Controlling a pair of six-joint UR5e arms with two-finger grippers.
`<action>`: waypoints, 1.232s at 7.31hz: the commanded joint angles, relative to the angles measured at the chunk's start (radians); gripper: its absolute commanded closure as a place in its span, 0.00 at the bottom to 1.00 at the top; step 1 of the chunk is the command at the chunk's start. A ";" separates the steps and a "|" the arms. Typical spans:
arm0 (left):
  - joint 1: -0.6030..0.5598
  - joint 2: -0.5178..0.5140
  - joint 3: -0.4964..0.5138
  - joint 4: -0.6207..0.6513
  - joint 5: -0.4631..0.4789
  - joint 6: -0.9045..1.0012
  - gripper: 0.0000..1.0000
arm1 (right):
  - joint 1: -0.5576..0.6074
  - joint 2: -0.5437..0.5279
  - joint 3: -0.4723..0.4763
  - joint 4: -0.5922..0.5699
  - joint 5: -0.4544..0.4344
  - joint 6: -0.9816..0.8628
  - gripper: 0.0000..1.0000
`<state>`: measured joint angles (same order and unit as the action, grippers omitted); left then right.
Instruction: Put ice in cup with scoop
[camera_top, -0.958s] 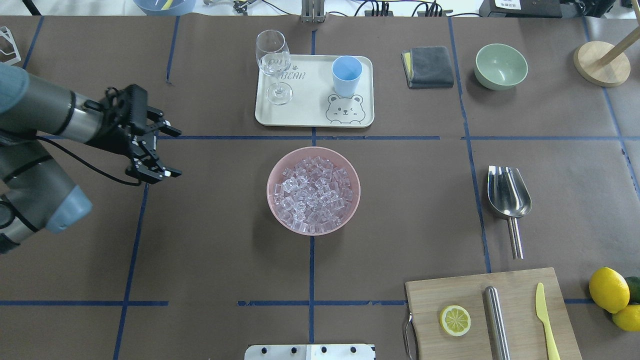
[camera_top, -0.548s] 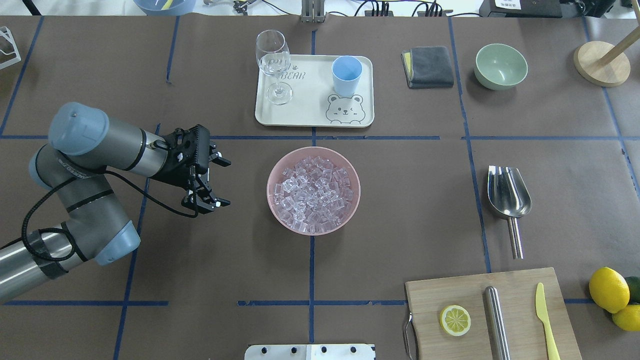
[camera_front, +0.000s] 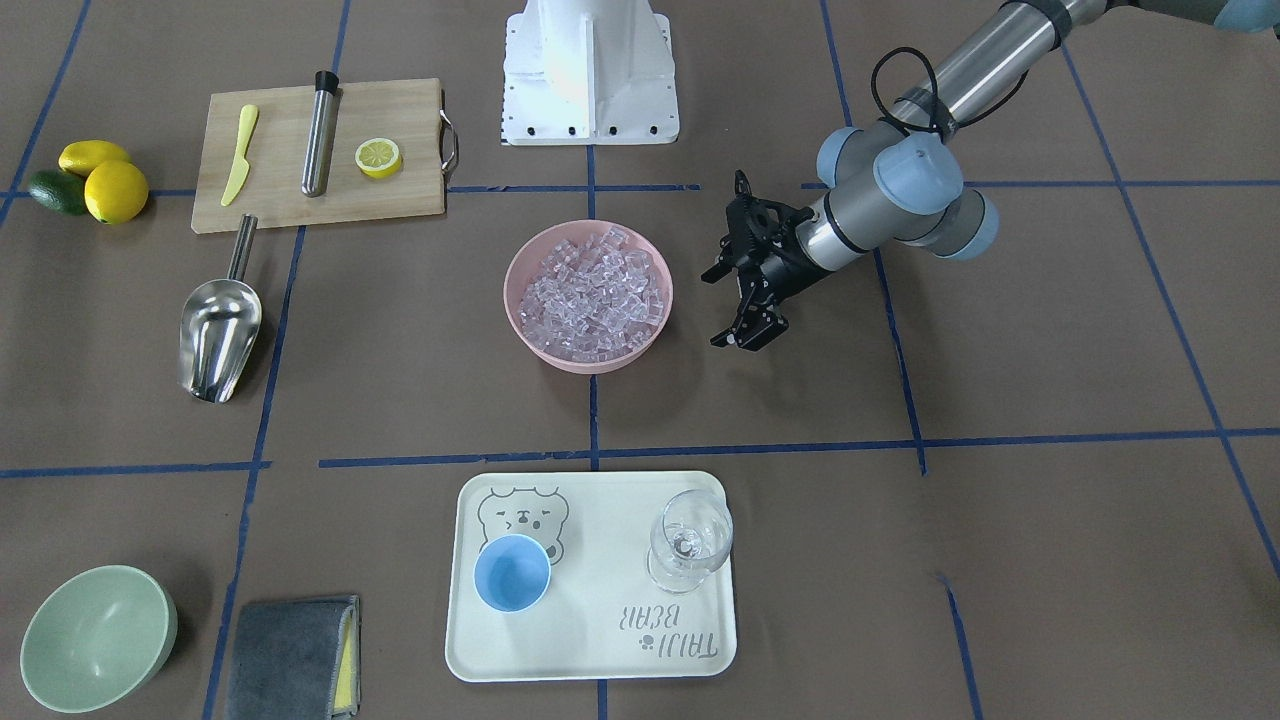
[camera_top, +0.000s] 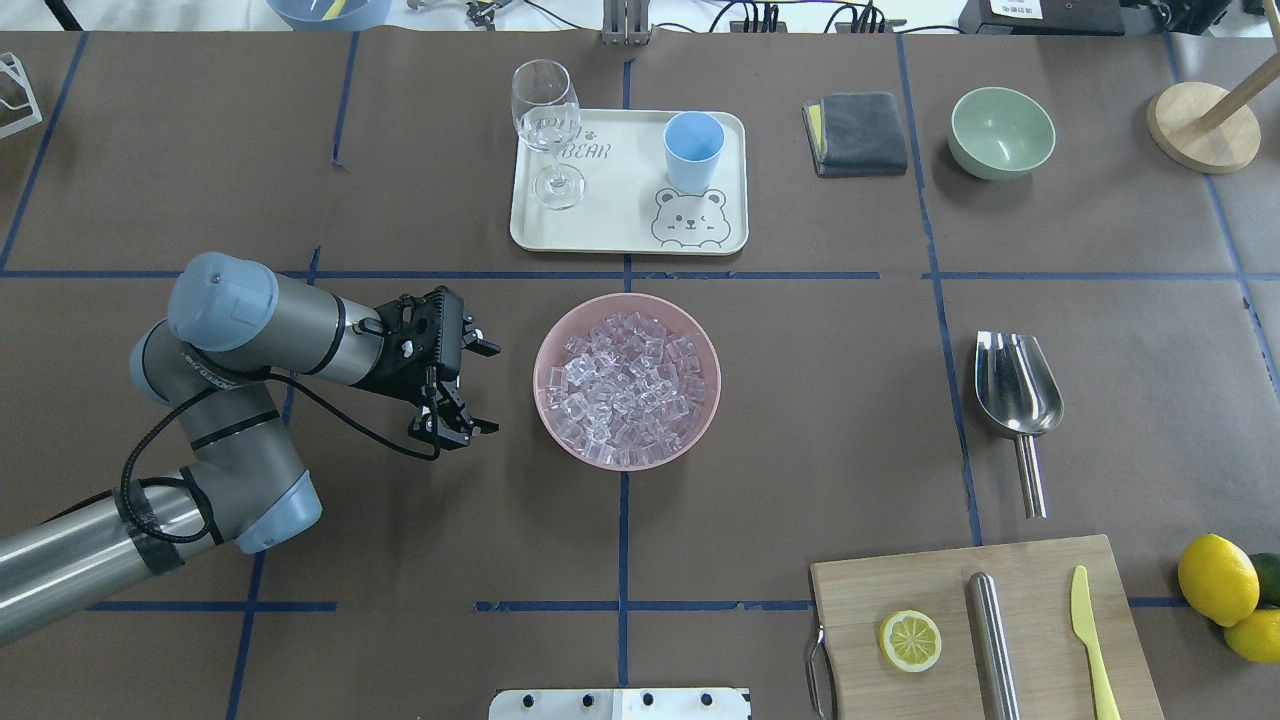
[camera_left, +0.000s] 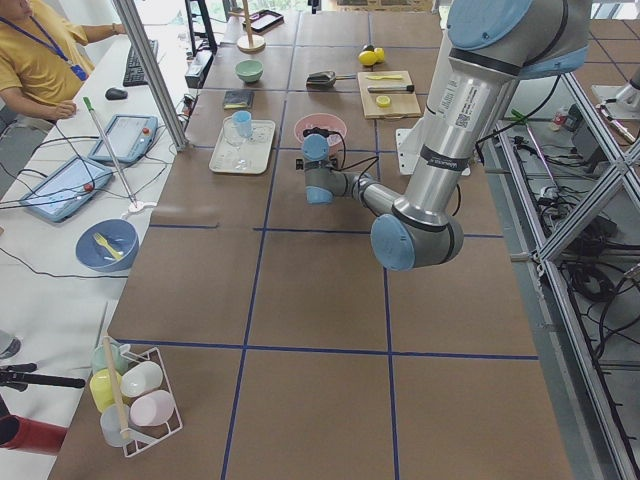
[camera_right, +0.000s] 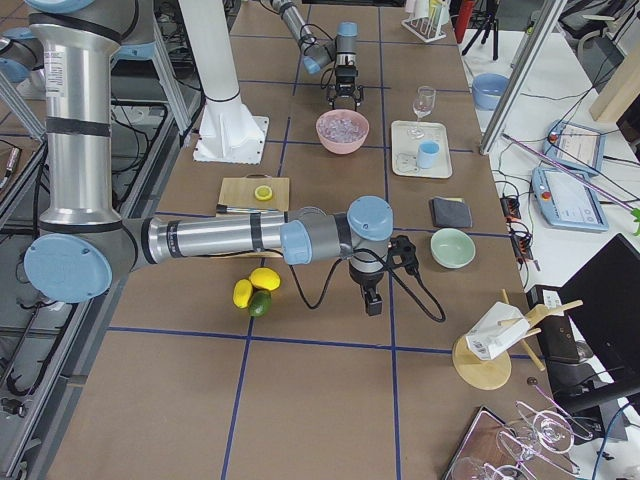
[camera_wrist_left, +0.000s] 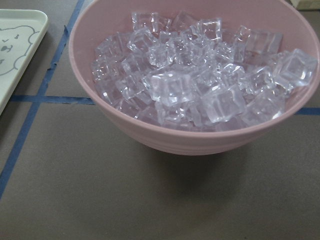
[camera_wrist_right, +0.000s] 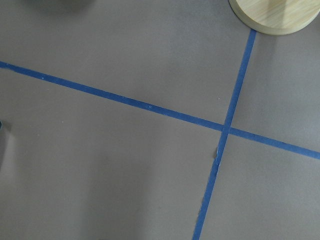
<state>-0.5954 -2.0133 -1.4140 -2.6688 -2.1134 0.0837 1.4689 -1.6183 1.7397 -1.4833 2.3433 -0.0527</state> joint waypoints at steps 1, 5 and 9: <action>0.038 -0.034 0.024 -0.010 0.029 -0.036 0.00 | -0.007 0.000 0.007 0.000 0.001 0.002 0.00; 0.051 -0.050 0.071 -0.134 0.030 -0.074 0.00 | -0.079 0.000 0.070 0.000 0.001 0.120 0.00; 0.052 -0.056 0.095 -0.181 0.105 -0.093 0.00 | -0.151 -0.002 0.144 0.001 0.001 0.248 0.00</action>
<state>-0.5431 -2.0673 -1.3209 -2.8454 -2.0200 -0.0058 1.3605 -1.6187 1.8452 -1.4831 2.3450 0.1236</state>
